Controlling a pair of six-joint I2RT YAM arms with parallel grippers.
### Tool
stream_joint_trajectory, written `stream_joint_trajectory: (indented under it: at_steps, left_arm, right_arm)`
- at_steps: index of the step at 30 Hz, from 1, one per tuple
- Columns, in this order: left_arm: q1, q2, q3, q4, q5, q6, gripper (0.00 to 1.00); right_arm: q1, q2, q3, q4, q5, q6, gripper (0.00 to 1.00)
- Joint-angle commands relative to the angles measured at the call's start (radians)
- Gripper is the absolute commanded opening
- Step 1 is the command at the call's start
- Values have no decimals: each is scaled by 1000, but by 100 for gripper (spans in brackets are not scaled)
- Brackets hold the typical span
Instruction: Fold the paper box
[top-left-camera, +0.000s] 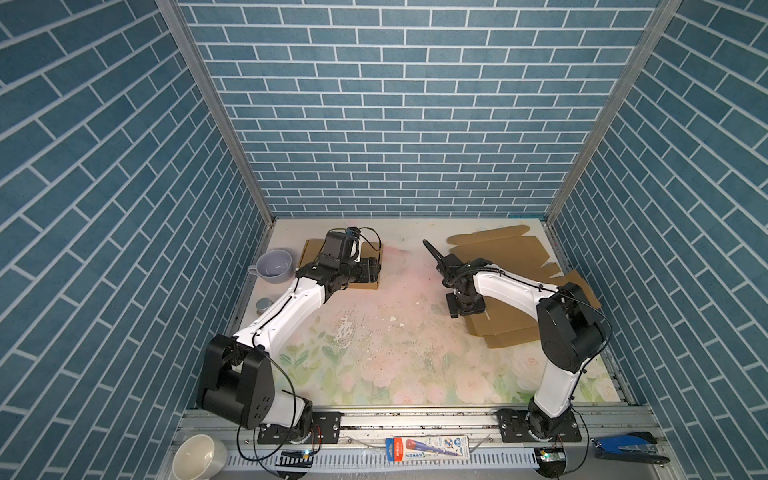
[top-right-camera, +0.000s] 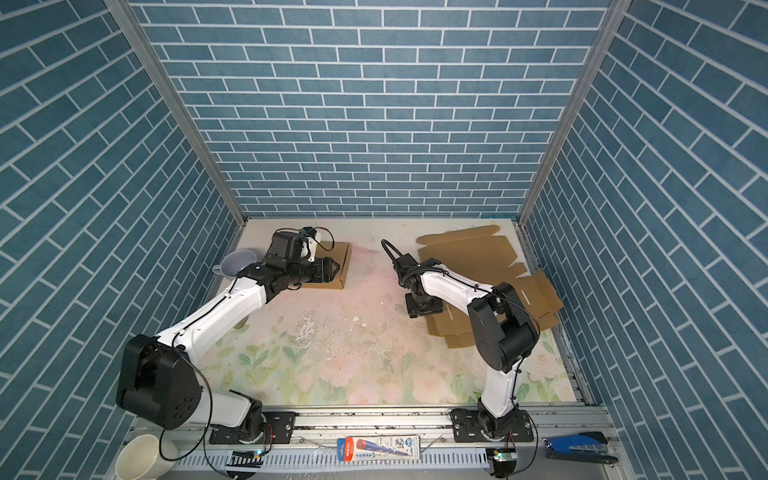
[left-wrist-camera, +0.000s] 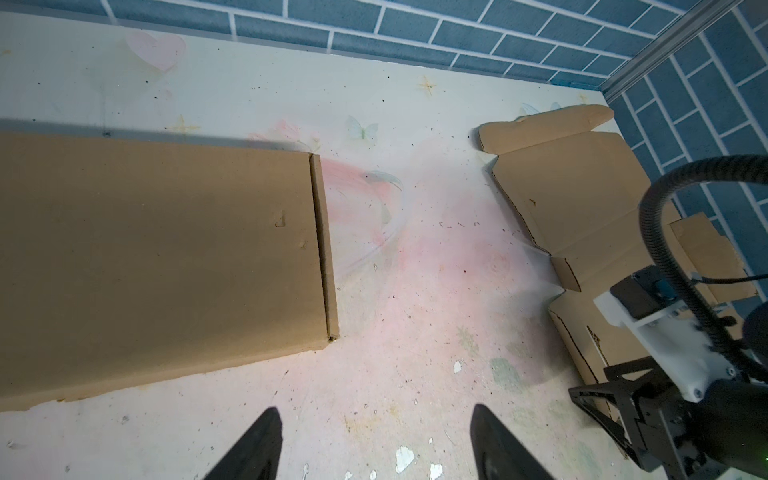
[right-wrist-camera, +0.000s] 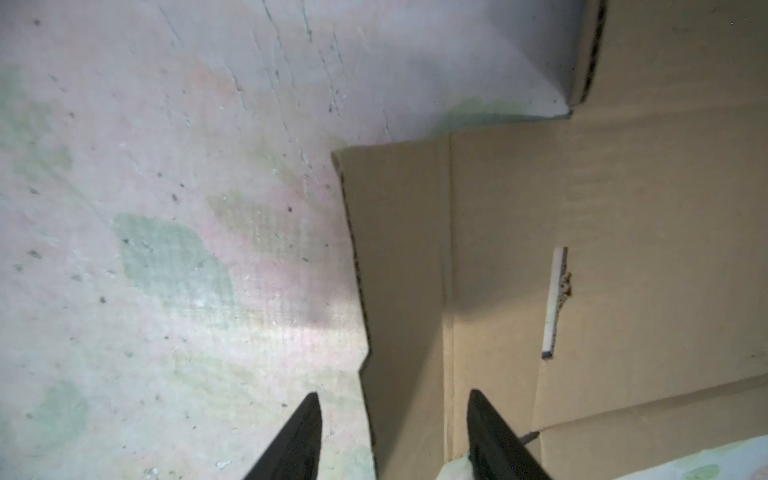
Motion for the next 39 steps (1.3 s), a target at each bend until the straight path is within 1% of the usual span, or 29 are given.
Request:
stream_joint_trajectory:
  at_steps: [1,4,7,9,12,16,21,23,26,28,30,31,32,35,36,39]
  left_arm:
    - [-5,12,-12,16,15,-3,73]
    - [-5,14,-12,13,12,2,72]
    - [-6,15,-11,13,10,4,72]
    - [-5,15,-10,11,10,9,72]
    - [-5,9,-5,-5,-6,28,72]
    - [-2,2,6,-31,-29,54,72]
    - [15,4,13,-28,-28,42,71]
    - [23,4,16,-22,-19,29,71]
    - [32,1,18,-15,-16,22,71]
    - [37,-1,18,-15,-20,21,70]
    - [44,-5,17,-17,-22,21,70]
    - [48,-9,16,-18,-23,21,70]
    - [52,-12,14,-20,-22,21,70]
    - [65,-23,9,-23,-22,19,70]
    - [70,-27,9,-24,-23,18,70]
    - [78,-34,14,-25,-17,17,70]
  right_arm:
    - [9,20,20,0,50,-18,47]
    - [24,21,23,3,81,-63,30]
    - [48,29,23,4,96,-130,17]
    - [66,36,23,-6,122,-182,9]
    - [82,32,11,-20,177,-252,0]
    - [94,-30,-38,-7,220,-332,0]
    - [98,-177,-108,57,222,-403,0]
    - [106,-247,-143,108,212,-457,0]
    - [137,-370,-240,244,185,-601,0]
    - [156,-436,-294,317,134,-697,0]
    - [187,-500,-355,377,63,-834,0]
    - [204,-529,-386,399,41,-897,0]
    - [213,-553,-411,429,33,-932,0]
    - [213,-634,-483,553,21,-919,0]
    - [214,-658,-503,581,-2,-916,0]
    - [213,-691,-536,610,-52,-917,0]
